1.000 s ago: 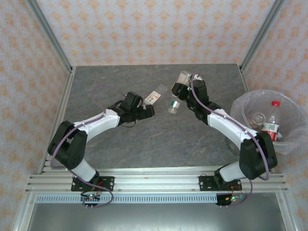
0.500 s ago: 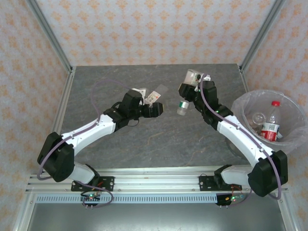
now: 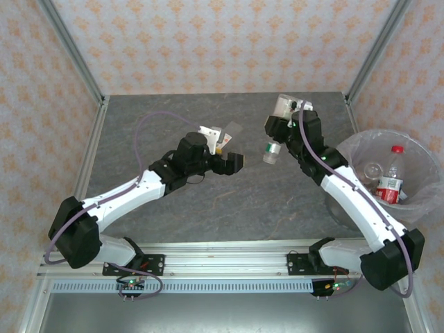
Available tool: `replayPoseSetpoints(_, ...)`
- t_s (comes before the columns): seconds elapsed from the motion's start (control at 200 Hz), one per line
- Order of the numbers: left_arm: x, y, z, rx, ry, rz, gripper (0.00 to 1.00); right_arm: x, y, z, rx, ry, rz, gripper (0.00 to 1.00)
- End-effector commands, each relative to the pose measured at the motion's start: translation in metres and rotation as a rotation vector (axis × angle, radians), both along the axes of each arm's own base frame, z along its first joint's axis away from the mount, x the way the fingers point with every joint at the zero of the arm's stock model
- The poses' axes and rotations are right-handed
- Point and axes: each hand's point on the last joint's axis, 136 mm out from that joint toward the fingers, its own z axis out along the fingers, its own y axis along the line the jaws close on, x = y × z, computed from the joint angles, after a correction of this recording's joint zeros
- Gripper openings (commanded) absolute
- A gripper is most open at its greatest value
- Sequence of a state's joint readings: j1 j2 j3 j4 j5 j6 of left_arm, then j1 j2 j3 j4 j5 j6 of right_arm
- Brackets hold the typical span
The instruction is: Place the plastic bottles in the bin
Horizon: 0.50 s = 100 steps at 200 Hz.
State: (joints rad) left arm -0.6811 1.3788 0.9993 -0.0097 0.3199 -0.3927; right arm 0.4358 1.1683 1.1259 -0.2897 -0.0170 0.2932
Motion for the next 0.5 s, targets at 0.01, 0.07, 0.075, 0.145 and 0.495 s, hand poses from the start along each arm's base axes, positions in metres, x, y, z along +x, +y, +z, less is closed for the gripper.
replayPoseSetpoints(0.01, -0.002, -0.012, 0.026, -0.034, -0.077, -0.05, 1.0, -0.01, -0.021, 0.033, -0.029, -0.063, -0.068, 0.39)
replayPoseSetpoints(0.07, -0.002, -0.013, 0.026, -0.033, -0.078, -0.048, 1.0, -0.015, -0.029, 0.04, -0.049, -0.071, -0.087, 0.39)
replayPoseSetpoints(0.075, -0.002, -0.013, 0.027, -0.033, -0.079, -0.048, 1.0, -0.015, -0.03, 0.041, -0.051, -0.072, -0.089, 0.39)
replayPoseSetpoints(0.145, -0.003, -0.014, 0.027, -0.032, -0.083, -0.047, 1.0, -0.021, -0.039, 0.048, -0.074, -0.078, -0.11, 0.39)
replayPoseSetpoints(0.495, 0.005, -0.01, 0.02, -0.01, -0.077, -0.002, 1.0, -0.052, -0.097, 0.076, -0.12, -0.102, -0.254, 0.39)
